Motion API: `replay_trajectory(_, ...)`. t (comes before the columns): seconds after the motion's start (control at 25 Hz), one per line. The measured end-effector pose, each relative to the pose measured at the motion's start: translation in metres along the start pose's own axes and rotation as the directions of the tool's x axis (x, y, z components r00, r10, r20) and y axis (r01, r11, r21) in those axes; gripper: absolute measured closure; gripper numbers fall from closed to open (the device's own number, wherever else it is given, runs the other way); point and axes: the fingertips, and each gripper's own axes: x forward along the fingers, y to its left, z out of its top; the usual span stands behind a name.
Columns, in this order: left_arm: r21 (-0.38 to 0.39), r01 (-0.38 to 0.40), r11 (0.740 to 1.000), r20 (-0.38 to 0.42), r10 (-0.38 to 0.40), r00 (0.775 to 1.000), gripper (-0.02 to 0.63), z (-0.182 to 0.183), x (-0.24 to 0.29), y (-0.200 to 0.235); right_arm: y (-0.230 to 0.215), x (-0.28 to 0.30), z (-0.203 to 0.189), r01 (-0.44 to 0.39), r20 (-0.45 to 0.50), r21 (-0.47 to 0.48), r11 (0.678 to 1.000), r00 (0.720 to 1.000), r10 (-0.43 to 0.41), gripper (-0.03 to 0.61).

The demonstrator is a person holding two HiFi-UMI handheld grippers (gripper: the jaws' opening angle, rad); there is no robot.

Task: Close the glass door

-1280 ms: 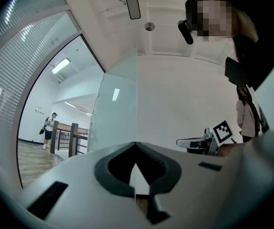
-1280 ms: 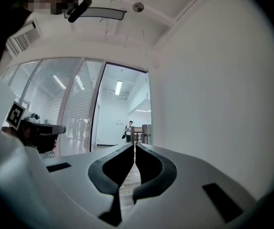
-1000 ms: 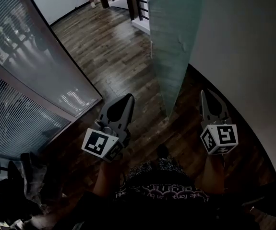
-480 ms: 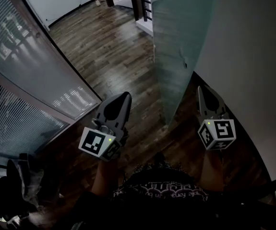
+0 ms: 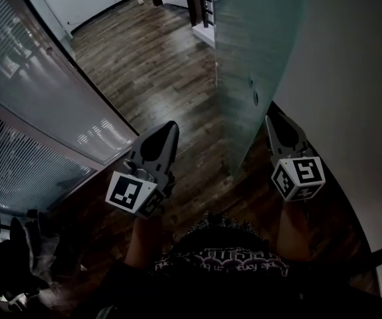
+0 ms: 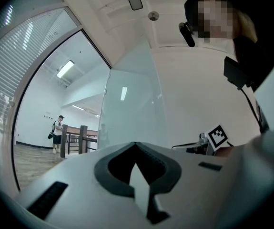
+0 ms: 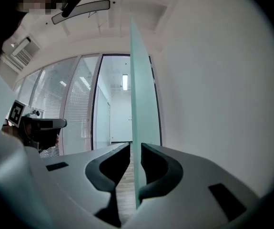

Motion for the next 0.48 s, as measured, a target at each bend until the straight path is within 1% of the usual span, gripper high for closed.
replay_trajectory(0.12, 0.004, -0.014, 1.000, 0.011, 0.014, 1.000, 0.612, 0.001, 0.005, 0.005, 0.000, 0.011, -0.006, -0.034, -0.026, 0.003, 0.999, 0.999, 0.034, 0.512)
replay_trajectory(0.24, 0.002, -0.018, 1.000, 0.016, 0.018, 1.000, 0.612, 0.001, 0.006, 0.007, 0.004, 0.016, -0.012, -0.056, -0.050, -0.006, 0.998, 0.997, 0.056, 0.509)
replay_trajectory(0.48, -0.002, -0.031, 1.000, 0.009, 0.031, 0.999, 0.612, -0.002, 0.005, 0.010, 0.008, 0.017, -0.013, -0.078, -0.046, -0.012, 0.997, 0.996, 0.077, 0.505)
